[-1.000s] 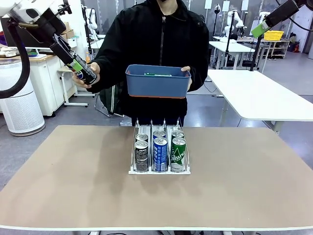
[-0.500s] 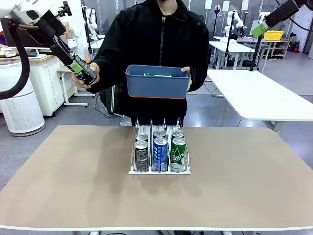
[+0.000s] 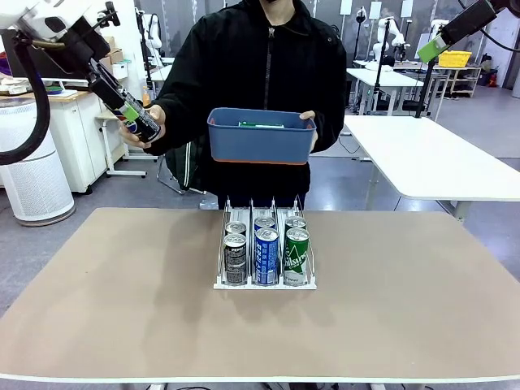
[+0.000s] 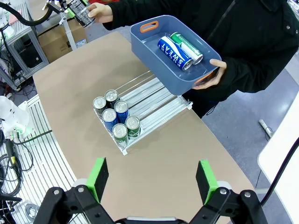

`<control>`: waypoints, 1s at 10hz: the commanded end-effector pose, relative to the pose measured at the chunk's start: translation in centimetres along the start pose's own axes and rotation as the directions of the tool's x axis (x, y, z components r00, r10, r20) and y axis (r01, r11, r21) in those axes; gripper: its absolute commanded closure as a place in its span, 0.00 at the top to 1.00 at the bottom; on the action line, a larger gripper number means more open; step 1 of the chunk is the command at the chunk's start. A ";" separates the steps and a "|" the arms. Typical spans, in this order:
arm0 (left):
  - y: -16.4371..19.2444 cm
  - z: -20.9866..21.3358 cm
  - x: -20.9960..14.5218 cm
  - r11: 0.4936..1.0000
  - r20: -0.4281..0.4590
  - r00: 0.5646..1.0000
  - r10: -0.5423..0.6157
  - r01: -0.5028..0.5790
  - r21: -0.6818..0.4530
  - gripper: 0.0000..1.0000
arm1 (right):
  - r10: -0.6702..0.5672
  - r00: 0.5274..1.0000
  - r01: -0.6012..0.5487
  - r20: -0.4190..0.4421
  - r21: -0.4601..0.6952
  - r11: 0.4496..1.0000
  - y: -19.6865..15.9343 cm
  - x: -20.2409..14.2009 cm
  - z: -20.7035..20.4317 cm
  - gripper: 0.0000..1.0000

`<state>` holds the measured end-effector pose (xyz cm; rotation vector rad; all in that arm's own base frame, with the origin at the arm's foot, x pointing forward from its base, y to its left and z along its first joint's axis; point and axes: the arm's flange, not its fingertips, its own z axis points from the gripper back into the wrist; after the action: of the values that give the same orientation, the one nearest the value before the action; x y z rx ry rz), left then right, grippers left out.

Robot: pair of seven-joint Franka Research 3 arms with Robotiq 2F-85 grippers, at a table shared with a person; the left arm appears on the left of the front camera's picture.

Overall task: Fill the beverage cans into the dispenser.
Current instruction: Pick up the Pepsi coke handed by the human.

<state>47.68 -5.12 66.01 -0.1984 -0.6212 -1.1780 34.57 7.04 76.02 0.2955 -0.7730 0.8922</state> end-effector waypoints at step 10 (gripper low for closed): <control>-0.1 0.2 0.2 1.000 0.000 1.000 -0.007 0.007 0.009 0.04 | 0.001 1.000 -0.001 -0.003 0.000 1.000 0.0 -0.1 -0.1 1.00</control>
<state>47.59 -5.34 66.21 -0.1906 -0.6253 -1.1832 34.57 7.04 76.02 0.2955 -0.7730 0.8922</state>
